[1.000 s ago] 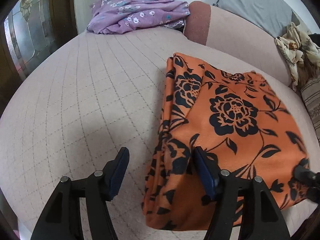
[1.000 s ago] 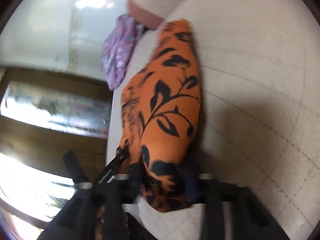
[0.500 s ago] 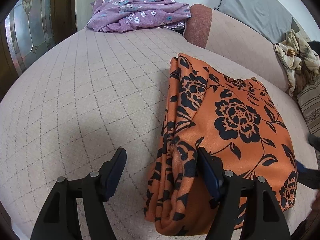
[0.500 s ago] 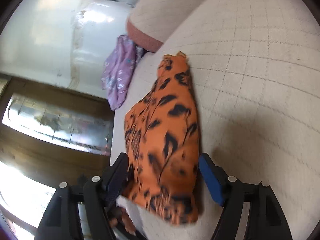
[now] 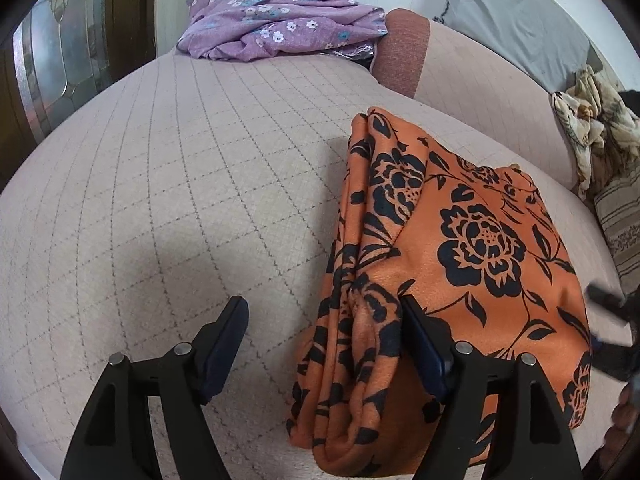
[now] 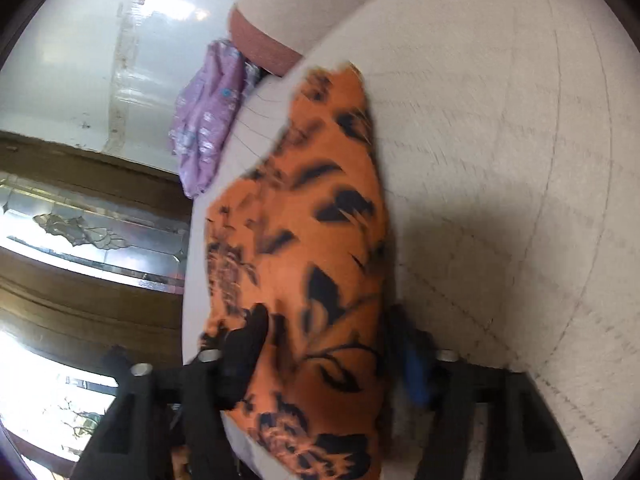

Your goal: Fold small clothes

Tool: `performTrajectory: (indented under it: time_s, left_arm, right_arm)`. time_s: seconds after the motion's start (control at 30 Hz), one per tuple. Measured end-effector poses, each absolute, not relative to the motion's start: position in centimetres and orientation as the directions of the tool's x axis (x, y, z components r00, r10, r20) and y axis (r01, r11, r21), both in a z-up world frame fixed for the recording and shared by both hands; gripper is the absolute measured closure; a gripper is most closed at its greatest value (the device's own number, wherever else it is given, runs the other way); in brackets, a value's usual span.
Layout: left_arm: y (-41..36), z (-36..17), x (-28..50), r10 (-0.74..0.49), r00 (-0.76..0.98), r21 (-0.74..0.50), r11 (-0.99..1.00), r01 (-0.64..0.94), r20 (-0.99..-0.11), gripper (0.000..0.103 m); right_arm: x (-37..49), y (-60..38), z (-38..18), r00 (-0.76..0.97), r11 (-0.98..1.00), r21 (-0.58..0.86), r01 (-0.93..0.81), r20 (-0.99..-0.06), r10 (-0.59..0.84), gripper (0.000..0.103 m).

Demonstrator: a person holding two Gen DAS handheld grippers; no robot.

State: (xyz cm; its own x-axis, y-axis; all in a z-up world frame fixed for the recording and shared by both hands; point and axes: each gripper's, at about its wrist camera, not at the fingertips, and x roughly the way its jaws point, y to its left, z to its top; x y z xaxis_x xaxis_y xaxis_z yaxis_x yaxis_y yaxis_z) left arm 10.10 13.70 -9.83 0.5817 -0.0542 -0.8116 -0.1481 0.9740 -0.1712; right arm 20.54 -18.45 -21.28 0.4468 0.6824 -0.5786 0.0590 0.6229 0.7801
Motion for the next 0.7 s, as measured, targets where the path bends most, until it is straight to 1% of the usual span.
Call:
performTrajectory:
  time_s: [0.1, 0.17, 0.2, 0.23, 0.27, 0.3, 0.33, 0.37, 0.4, 0.43, 0.47, 0.5, 0.57, 0.63, 0.7]
  left_arm:
    - [13.6, -9.8, 10.1, -0.046, 0.585, -0.162, 0.976, -0.146, -0.810, 0.025]
    - [13.6, -9.9, 10.1, -0.051, 0.584, -0.167, 0.975, -0.148, -0.810, 0.025]
    - [13.7, -9.9, 10.1, -0.052, 0.584, -0.169, 0.974, -0.148, -0.810, 0.025]
    - [13.7, -9.9, 10.1, -0.050, 0.583, -0.168, 0.975, -0.149, -0.811, 0.025]
    - [13.8, -9.9, 10.0, -0.052, 0.584, -0.170, 0.974, -0.149, -0.810, 0.025]
    - [13.8, -9.9, 10.0, -0.054, 0.584, -0.172, 0.974, -0.149, -0.810, 0.025]
    - [13.8, -10.0, 10.1, -0.056, 0.583, -0.175, 0.973, -0.150, -0.810, 0.024]
    - [13.7, -10.0, 10.1, -0.055, 0.584, -0.175, 0.973, -0.150, -0.810, 0.024]
    - [13.6, -10.0, 10.2, -0.056, 0.585, -0.173, 0.974, -0.146, -0.809, 0.024]
    - [13.5, -9.9, 10.2, -0.050, 0.586, -0.165, 0.976, -0.144, -0.809, 0.024]
    - [13.4, -9.9, 10.1, -0.042, 0.590, -0.154, 0.978, -0.141, -0.806, 0.024]
    - [13.5, -9.9, 10.0, -0.042, 0.590, -0.154, 0.978, -0.141, -0.806, 0.024]
    - [13.7, -9.9, 10.1, -0.055, 0.584, -0.174, 0.974, -0.148, -0.810, 0.024]
    - [13.6, -10.0, 10.1, -0.049, 0.585, -0.169, 0.974, -0.151, -0.809, 0.024]
    - [13.3, -9.9, 10.1, -0.041, 0.588, -0.158, 0.976, -0.149, -0.808, 0.024]
  right_arm:
    - [21.7, -19.8, -20.1, 0.518, 0.571, 0.817, 0.076, -0.522, 0.678, 0.032]
    - [24.2, -19.3, -21.5, 0.488, 0.541, 0.831, 0.128, -0.527, 0.696, 0.031]
    - [25.6, -18.6, -22.6, 0.442, 0.563, 0.813, 0.146, -0.563, 0.698, 0.037]
    - [26.4, -17.8, -23.6, 0.394, 0.572, 0.805, 0.160, -0.583, 0.711, 0.061]
    - [26.7, -17.3, -23.5, 0.386, 0.581, 0.799, 0.152, -0.590, 0.709, 0.062]
    - [26.6, -17.2, -22.5, 0.403, 0.614, 0.782, 0.108, -0.599, 0.692, 0.067]
    - [26.2, -16.8, -21.0, 0.426, 0.664, 0.746, 0.049, -0.617, 0.662, 0.068]
    - [25.9, -16.6, -20.5, 0.441, 0.698, 0.716, 0.035, -0.637, 0.632, 0.068]
    - [26.0, -16.5, -21.2, 0.432, 0.730, 0.681, 0.054, -0.675, 0.598, 0.068]
    - [26.1, -16.7, -22.3, 0.417, 0.736, 0.672, 0.081, -0.694, 0.587, 0.067]
    - [26.1, -16.9, -22.9, 0.418, 0.717, 0.690, 0.098, -0.682, 0.600, 0.066]
    - [26.1, -17.1, -22.8, 0.431, 0.690, 0.717, 0.098, -0.655, 0.620, 0.061]
    - [25.3, -17.7, -22.0, 0.438, 0.679, 0.730, 0.079, -0.637, 0.634, 0.052]
    - [24.9, -18.4, -20.8, 0.464, 0.667, 0.742, 0.068, -0.616, 0.637, 0.034]
    - [24.6, -19.1, -20.7, 0.507, 0.646, 0.758, 0.087, -0.592, 0.626, 0.026]
